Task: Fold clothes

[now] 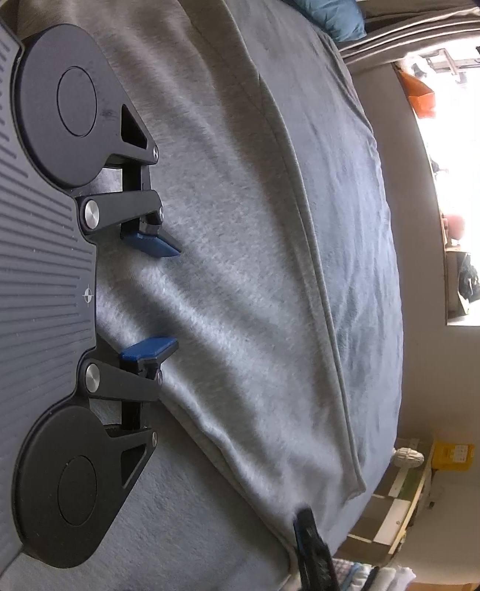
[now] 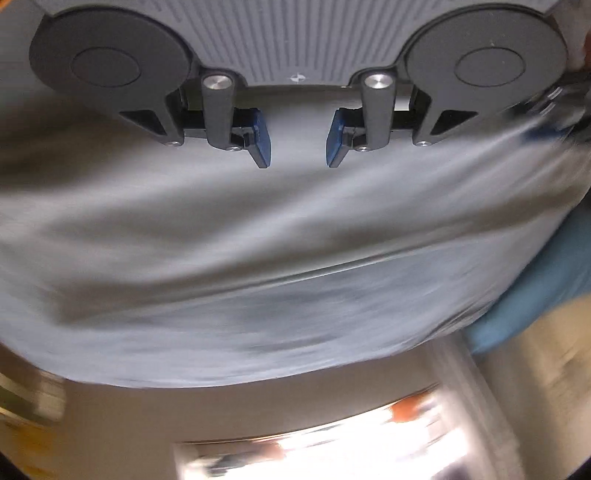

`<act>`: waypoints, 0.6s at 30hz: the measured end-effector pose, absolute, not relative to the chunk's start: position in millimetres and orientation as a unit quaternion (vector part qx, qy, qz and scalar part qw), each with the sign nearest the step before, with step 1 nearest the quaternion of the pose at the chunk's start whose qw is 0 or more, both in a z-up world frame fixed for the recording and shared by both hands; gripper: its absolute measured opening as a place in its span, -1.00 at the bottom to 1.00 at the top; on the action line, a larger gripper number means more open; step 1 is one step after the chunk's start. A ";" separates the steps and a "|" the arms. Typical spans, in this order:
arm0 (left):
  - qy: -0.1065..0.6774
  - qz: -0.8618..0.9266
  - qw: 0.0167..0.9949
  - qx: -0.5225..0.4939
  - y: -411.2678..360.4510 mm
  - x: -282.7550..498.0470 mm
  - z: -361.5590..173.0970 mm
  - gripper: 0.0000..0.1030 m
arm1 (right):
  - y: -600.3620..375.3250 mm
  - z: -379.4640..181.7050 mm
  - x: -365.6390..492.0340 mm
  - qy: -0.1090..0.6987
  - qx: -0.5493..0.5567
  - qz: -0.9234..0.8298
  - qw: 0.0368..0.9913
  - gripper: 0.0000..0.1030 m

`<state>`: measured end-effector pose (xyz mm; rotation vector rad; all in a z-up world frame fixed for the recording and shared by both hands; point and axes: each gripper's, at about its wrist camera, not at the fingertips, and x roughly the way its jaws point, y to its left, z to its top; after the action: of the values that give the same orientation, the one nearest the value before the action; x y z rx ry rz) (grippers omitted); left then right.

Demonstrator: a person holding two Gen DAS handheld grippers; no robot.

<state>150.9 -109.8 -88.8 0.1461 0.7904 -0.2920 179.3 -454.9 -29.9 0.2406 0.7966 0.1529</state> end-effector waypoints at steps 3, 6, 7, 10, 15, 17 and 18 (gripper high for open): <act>0.388 -0.139 0.909 0.068 -111.1 153.2 -88.8 -0.05 | -517.7 -32.0 174.4 0.366 0.183 -0.019 0.912 -0.29; 0.389 -0.137 0.909 0.065 -111.1 153.7 -89.4 -0.04 | -554.3 -28.9 176.0 0.349 0.218 -0.060 0.909 -0.29; 0.389 -0.137 0.909 0.063 -110.6 153.4 -89.8 -0.04 | -557.4 -26.6 177.7 0.345 0.211 -0.059 0.913 -0.29; 0.389 -0.135 0.909 0.060 -110.5 153.7 -90.9 -0.03 | -566.7 -36.0 186.0 0.359 0.170 -0.082 0.914 -0.30; 0.391 -0.137 0.908 0.062 -110.1 154.5 -90.7 -0.03 | -594.5 -65.1 190.1 0.378 0.143 -0.129 0.906 -0.55; 0.392 -0.137 0.908 0.063 -109.7 154.5 -90.6 -0.03 | -602.6 -56.9 183.7 0.362 0.176 -0.143 0.904 -0.54; 0.392 -0.137 0.908 0.063 -109.7 154.3 -90.5 -0.03 | -601.4 -51.6 181.3 0.352 0.178 -0.146 0.907 -0.53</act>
<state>154.3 -109.7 -90.5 0.1309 0.8081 -0.2828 181.3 -601.4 -51.6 0.3665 0.7277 -0.3018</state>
